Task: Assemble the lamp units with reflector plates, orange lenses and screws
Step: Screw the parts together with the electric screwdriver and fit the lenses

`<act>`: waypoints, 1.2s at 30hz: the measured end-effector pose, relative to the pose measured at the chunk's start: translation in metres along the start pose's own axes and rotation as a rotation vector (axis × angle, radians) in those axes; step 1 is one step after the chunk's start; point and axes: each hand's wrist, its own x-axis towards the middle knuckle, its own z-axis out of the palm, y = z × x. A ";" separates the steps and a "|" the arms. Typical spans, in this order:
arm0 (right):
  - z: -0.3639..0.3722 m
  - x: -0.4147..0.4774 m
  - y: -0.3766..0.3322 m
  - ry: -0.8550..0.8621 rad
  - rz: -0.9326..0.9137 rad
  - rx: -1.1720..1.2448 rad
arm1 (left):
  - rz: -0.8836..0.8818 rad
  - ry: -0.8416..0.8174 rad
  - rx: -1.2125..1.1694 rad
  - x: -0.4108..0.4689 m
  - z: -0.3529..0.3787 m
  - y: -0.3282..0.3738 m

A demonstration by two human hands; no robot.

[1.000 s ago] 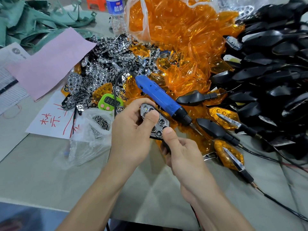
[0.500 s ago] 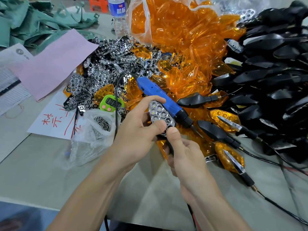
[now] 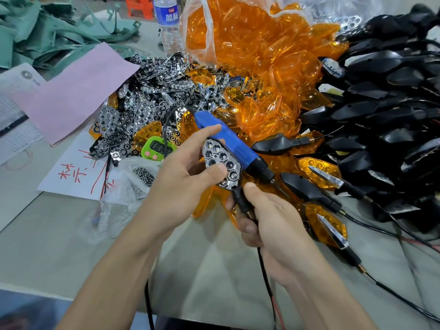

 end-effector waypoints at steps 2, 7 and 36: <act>-0.002 0.001 -0.002 0.002 0.022 0.007 | 0.042 0.051 0.038 0.001 -0.002 0.000; -0.001 0.001 -0.003 0.039 0.067 0.057 | 0.078 0.150 0.120 0.000 -0.006 0.000; -0.005 0.004 -0.002 -0.045 0.009 -0.124 | 0.179 -0.040 0.266 0.001 -0.008 -0.003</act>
